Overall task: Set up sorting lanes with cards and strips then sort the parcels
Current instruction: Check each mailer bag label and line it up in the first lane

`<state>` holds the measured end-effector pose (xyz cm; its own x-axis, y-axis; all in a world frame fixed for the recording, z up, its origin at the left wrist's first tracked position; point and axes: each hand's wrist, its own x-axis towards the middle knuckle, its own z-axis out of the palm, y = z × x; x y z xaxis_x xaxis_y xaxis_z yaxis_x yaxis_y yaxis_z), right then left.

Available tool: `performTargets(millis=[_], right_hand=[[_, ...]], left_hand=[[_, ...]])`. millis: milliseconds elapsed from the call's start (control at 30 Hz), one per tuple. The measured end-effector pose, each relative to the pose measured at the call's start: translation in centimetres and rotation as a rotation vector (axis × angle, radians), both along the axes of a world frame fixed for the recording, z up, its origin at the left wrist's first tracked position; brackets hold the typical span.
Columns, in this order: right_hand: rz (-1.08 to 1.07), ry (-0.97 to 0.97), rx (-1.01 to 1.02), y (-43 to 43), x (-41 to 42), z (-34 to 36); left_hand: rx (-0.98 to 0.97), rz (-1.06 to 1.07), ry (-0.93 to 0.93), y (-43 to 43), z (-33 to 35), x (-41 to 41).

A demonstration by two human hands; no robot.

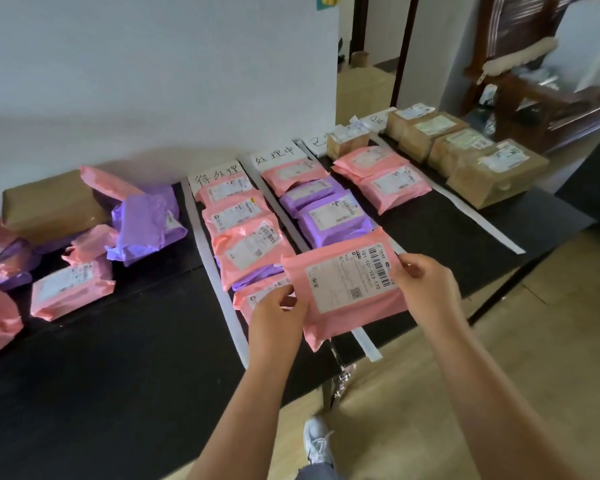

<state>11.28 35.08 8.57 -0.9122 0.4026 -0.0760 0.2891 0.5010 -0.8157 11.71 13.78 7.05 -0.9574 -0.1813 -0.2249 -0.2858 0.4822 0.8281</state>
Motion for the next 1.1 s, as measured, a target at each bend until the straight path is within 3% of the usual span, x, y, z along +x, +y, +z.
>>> performTargets(millis=[333,533,733,1100], right_hand=[[-0.101,-0.192,0.082,3.5,-8.8,-5.9],[-0.082,-0.345,0.044,5.2,-12.6,-8.5],[0.105,-0.465,0.048,6.8,-16.0,-9.9],[0.409,-0.561,0.212,8.6,-18.4,-11.3]], left_hand=[[-0.033,-0.051,-0.193,5.0,-5.1,-9.8],[0.068,-0.051,-0.314,7.1,-7.9,-12.3],[-0.022,-0.021,-0.359,9.5,-9.6,-13.9],[0.08,0.032,-0.393,12.1,-8.9,-13.0]])
